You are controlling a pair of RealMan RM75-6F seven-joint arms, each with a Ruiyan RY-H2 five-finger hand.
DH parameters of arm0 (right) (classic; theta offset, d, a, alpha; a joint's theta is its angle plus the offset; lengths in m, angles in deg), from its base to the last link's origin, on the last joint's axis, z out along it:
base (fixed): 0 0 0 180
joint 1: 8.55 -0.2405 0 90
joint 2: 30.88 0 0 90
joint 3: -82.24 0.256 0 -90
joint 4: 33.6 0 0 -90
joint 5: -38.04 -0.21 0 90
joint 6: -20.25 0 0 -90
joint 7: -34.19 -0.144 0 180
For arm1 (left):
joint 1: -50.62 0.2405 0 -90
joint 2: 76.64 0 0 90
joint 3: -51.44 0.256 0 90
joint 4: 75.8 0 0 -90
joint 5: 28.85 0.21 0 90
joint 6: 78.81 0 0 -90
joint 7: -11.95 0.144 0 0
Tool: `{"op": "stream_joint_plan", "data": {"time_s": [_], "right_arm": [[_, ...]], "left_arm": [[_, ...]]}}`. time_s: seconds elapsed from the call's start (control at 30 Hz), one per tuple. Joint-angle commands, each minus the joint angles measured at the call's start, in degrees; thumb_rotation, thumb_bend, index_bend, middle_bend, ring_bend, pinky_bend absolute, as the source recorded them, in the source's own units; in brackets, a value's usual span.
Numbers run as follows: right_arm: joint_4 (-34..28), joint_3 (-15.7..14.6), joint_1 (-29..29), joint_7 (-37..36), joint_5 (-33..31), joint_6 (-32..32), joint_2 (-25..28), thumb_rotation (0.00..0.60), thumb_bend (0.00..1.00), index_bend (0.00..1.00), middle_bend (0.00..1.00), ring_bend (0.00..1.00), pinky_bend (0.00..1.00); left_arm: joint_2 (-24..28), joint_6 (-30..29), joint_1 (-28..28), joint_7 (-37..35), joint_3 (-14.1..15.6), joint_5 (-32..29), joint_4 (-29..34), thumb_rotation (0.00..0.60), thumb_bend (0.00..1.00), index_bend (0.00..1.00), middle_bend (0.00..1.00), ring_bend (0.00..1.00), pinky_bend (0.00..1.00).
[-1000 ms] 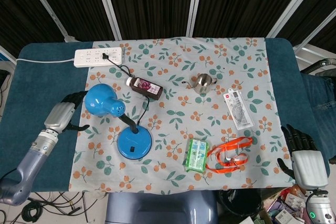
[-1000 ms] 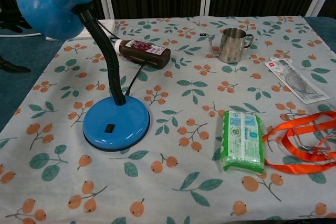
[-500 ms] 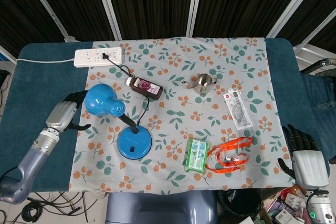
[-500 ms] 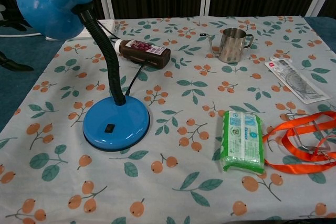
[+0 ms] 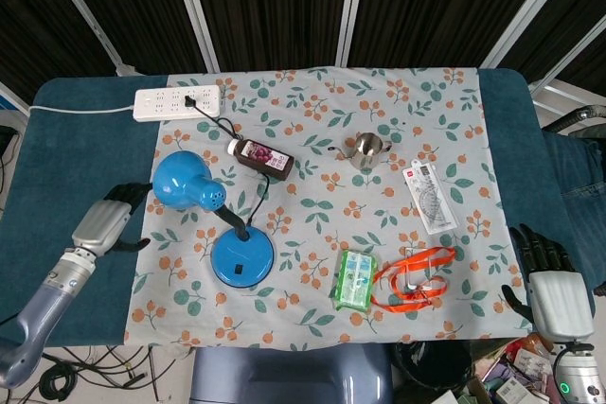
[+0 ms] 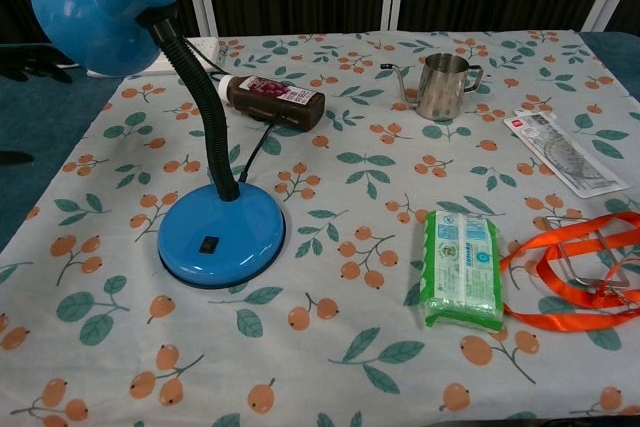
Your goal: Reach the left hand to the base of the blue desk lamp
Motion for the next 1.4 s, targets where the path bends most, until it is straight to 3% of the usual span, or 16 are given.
{"op": "stream_joint_plan", "data": {"time_s": [0.03,0.17,0.3,0.5,0.8,1.0,1.4], "right_arm": [[-0.01,-0.05,-0.01,0.05,0.14,0.03,0.01,0.600,0.16,0.00,0.06,0.12,0.16],[0.00,-0.07,0.03,0.12,0.26,0.17,-0.03,0.600,0.16,0.00,0.06,0.12,0.16],[-0.02,-0.08,0.01,0.17,0.15,0.05,-0.06,0.600,0.16,0.00,0.06,0.12,0.16],[-0.03,0.00,0.07,0.13,0.04,0.17,-0.02,0.600,0.16,0.00,0.06,0.12,0.16],[0.03,-0.03,0.05,-0.10,0.08,0.12,0.08,0.600,0.16,0.00,0.06,0.12,0.16],[0.00,0.03,0.06,-0.06,-0.08,0.11,0.08,0.600,0.16,0.00,0.06,0.12,0.16],[-0.06,0.07,0.06,-0.07,-0.18,0.06,0.11,0.600,0.16,0.00,0.06,0.12,0.16]], "left_arm": [[1.39,2.45,1.04,1.41,2.99,0.55,1.13,0.600,0.26,0.00,0.15,0.08,0.09],[2.74,5.50,0.82,3.70,5.98,2.06,2.85,0.600,0.27,0.00,0.19,0.12,0.11],[3.11,7.21,0.19,5.50,8.00,4.48,5.28,0.600,0.30,0.00,0.27,0.23,0.21],[2.45,5.40,-1.13,5.33,8.28,9.86,8.83,0.600,0.48,0.06,0.43,0.45,0.42],[1.90,4.71,-2.66,7.60,7.39,11.91,13.90,0.600,0.50,0.04,0.63,0.65,0.64],[1.89,8.94,-4.57,10.88,6.72,9.01,18.03,0.600,0.50,0.03,0.67,0.69,0.69],[1.98,12.27,-5.33,15.43,6.03,1.55,22.95,0.600,0.50,0.06,0.68,0.70,0.70]]}}
